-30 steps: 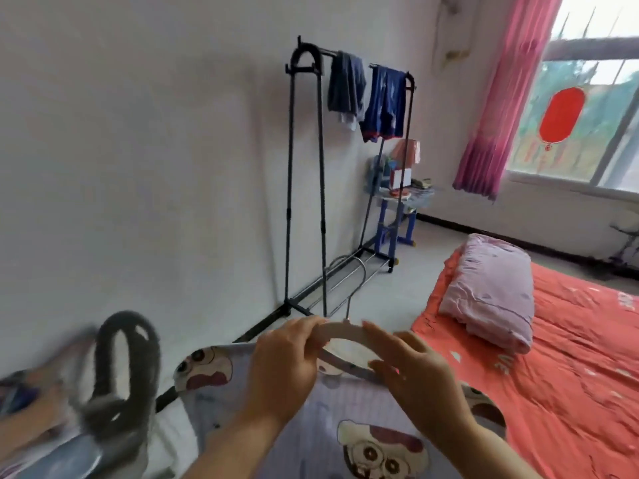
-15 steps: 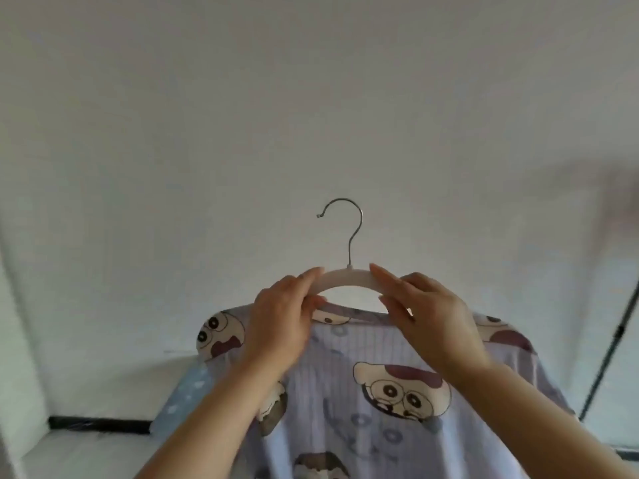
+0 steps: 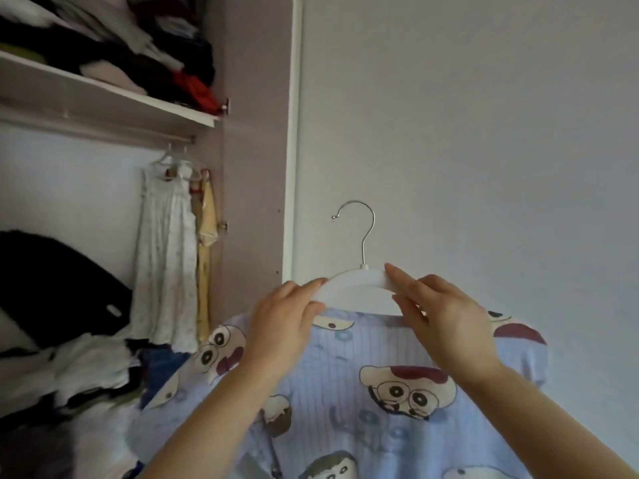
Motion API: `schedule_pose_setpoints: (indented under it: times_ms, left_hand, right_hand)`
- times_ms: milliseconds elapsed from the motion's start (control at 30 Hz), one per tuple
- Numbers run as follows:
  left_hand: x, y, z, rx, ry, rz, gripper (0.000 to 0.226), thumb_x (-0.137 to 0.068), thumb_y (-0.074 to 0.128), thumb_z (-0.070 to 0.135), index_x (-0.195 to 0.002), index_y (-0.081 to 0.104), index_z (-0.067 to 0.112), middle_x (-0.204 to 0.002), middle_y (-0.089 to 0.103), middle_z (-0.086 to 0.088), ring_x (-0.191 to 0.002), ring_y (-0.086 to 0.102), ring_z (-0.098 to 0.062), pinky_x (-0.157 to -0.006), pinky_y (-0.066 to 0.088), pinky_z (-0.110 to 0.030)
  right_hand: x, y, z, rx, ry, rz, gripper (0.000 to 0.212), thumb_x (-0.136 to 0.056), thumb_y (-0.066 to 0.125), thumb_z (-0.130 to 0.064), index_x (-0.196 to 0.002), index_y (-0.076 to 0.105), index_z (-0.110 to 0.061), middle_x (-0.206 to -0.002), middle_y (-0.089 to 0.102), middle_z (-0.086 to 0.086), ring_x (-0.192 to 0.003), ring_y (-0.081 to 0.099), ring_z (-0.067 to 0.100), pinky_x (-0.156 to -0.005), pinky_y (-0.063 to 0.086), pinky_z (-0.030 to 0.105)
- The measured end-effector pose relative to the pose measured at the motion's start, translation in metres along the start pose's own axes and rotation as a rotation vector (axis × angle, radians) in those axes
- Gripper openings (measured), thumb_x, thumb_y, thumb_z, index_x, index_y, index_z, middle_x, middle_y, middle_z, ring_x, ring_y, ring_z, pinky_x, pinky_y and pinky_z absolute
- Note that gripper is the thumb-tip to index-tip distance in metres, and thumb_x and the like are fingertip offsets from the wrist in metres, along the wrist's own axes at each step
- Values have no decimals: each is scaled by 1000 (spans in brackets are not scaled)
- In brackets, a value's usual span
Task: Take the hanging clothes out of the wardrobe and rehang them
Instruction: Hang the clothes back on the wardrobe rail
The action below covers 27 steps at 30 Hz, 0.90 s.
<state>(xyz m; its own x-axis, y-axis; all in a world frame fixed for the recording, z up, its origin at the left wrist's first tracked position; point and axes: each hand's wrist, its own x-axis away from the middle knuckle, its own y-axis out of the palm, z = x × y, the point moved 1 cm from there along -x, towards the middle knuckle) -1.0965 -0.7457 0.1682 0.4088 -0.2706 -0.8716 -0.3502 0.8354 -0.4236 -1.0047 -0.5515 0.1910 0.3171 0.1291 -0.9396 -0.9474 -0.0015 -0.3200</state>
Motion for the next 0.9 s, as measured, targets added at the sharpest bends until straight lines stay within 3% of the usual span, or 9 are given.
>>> schedule_pose_setpoints:
  times_ms: [67,133,200,333,467,533,667,900]
  left_hand:
    - [-7,-14,-41,-100,-4,20,34,-89,51,25,-119,64,17,-77,51,5,-70,52,-19,-59,37,-28]
    - [-14,-25,-78,-160,-30,18,36,-89,49,30,-119,63,18,-78,56,1,-69,54,-22,-59,42,-33]
    - [-22,-34,-108,-221,-16,31,37,-91,46,35,-119,63,18,-79,58,1,-67,55,-22,-59,47,-38]
    - [-39,-39,-162,-407,3,98,41,-88,38,36,-108,69,19,-73,60,3,-60,54,-17,-53,43,-30]
    - [-55,-33,-219,-511,-77,123,43,-88,35,38,-112,67,21,-80,61,3,-69,57,-17,-66,35,-29]
    - [-66,-30,-244,-526,-137,146,43,-88,38,41,-117,64,22,-85,63,3,-75,56,-16,-73,32,-29]
    - [-90,-27,-291,-682,-160,207,35,-84,53,33,-113,65,19,-78,65,5,-68,57,-17,-70,35,-29]
    - [-111,-36,-393,-689,-197,257,35,-83,44,26,-109,68,21,-73,67,4,-64,61,-17,-62,44,-30]
  right_hand:
    - [-16,42,-19,-65,-8,16,34,-81,68,-19,-115,66,-22,-66,58,-1,-55,54,20,-43,34,19]
    - [-31,80,-33,-139,-8,22,38,-78,74,-15,-116,66,-20,-66,57,-1,-58,55,21,-45,36,21]
    - [-45,114,-44,-198,-15,24,38,-80,72,-16,-117,65,-20,-67,56,-1,-59,54,22,-43,38,23]
    - [-72,183,-59,-259,-42,20,34,-83,62,-24,-118,64,-23,-68,55,-2,-59,54,20,-40,35,22]
    - [-97,257,-73,-335,-97,12,32,-85,65,-25,-118,63,-25,-66,54,-3,-54,53,18,-40,24,17]
    - [-114,292,-82,-394,-121,2,38,-80,70,-21,-118,64,-25,-66,54,-3,-52,52,17,-38,25,17]
    - [-148,360,-104,-494,-191,13,40,-81,69,-18,-121,61,-24,-68,57,-2,-48,51,15,-34,36,22]
    - [-189,464,-151,-586,-296,39,45,-79,53,-29,-123,47,-28,-72,61,-2,-41,50,11,-30,31,20]
